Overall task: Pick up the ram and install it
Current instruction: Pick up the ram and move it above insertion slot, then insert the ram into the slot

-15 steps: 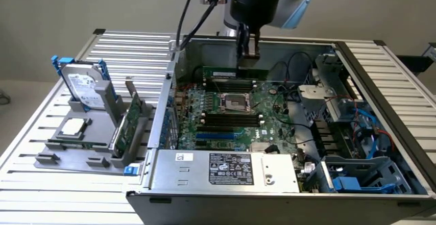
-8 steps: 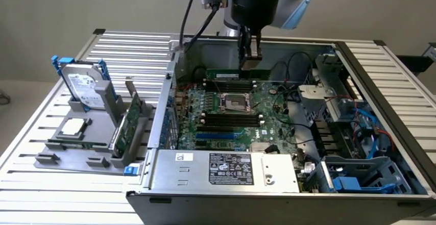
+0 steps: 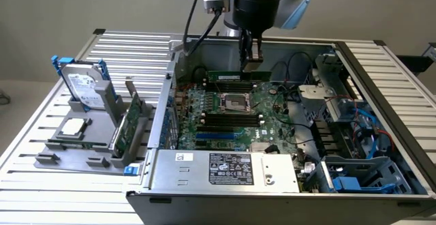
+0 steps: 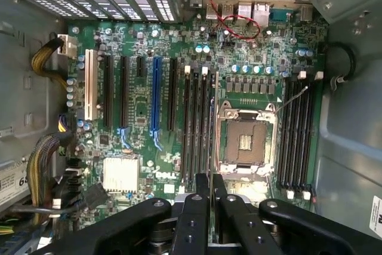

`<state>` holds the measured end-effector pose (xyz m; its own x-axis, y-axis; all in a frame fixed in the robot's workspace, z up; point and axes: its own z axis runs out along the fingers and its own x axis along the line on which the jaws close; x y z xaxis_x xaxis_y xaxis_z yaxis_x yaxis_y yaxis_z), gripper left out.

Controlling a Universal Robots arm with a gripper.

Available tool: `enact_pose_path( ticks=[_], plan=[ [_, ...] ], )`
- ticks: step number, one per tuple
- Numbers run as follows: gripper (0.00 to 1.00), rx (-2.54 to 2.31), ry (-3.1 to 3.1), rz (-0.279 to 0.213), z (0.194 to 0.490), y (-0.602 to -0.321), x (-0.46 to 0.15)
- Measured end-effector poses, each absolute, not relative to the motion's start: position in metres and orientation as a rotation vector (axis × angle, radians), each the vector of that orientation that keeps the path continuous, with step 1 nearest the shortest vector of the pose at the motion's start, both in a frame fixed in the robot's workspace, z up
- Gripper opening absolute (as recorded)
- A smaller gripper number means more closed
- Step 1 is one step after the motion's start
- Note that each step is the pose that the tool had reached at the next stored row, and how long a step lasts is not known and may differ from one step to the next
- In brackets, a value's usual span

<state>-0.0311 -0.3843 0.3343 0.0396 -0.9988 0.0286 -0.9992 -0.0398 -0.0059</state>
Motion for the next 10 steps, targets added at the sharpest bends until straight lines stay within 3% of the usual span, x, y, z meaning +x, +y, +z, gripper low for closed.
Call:
enact_pose_path(
  ticks=[10],
  plan=[
    [0.14, 2.254, -2.166, 0.038, 0.3342, -0.3843, -0.031]
  ],
)
